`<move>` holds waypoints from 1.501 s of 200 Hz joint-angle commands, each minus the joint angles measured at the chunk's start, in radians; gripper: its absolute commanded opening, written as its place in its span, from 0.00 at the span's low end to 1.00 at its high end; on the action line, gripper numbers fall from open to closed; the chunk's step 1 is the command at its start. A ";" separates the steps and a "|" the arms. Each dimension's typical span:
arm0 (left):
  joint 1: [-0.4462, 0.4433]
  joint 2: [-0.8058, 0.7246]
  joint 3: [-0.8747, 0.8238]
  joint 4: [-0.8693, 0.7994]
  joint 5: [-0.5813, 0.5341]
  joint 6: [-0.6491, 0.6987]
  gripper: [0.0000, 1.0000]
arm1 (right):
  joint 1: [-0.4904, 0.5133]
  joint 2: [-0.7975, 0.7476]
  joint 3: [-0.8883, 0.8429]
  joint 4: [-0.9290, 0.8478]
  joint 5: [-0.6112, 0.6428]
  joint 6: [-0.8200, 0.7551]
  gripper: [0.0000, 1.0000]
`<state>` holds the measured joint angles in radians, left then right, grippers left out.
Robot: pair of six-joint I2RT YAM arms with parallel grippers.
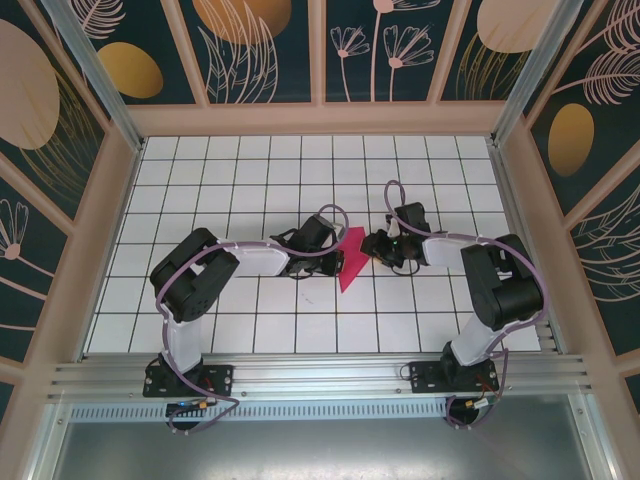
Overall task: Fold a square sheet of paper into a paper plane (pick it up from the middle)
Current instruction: Third fold the triangle at the center of the table.
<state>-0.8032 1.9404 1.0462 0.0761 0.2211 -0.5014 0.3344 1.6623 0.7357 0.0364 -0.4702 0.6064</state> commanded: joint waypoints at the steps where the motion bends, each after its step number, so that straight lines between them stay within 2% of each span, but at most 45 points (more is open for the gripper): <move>1: 0.004 0.029 -0.014 -0.034 -0.006 0.020 0.00 | 0.000 -0.028 0.028 -0.034 0.010 -0.024 0.37; 49: 0.005 0.028 -0.016 -0.033 -0.005 0.020 0.00 | 0.002 -0.028 0.027 -0.032 -0.005 -0.022 0.37; 85: 0.004 0.026 -0.016 -0.034 -0.005 0.021 0.00 | 0.000 -0.054 0.030 -0.081 0.099 -0.021 0.37; 128: 0.004 0.026 -0.015 -0.036 -0.006 0.024 0.00 | 0.004 -0.037 0.034 -0.048 0.025 -0.014 0.38; 215: 0.004 0.025 -0.014 -0.038 -0.007 0.023 0.00 | 0.018 0.001 0.050 -0.022 -0.016 -0.005 0.37; 269: 0.004 0.022 -0.018 -0.042 -0.011 0.026 0.00 | 0.017 -0.027 0.046 -0.047 0.056 -0.010 0.37; 300: 0.005 0.025 -0.018 -0.039 -0.008 0.026 0.00 | 0.016 -0.016 0.051 -0.053 0.058 -0.014 0.38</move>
<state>-0.8032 1.9404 1.0462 0.0761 0.2241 -0.4984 0.3458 1.6524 0.7536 -0.0063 -0.4362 0.6003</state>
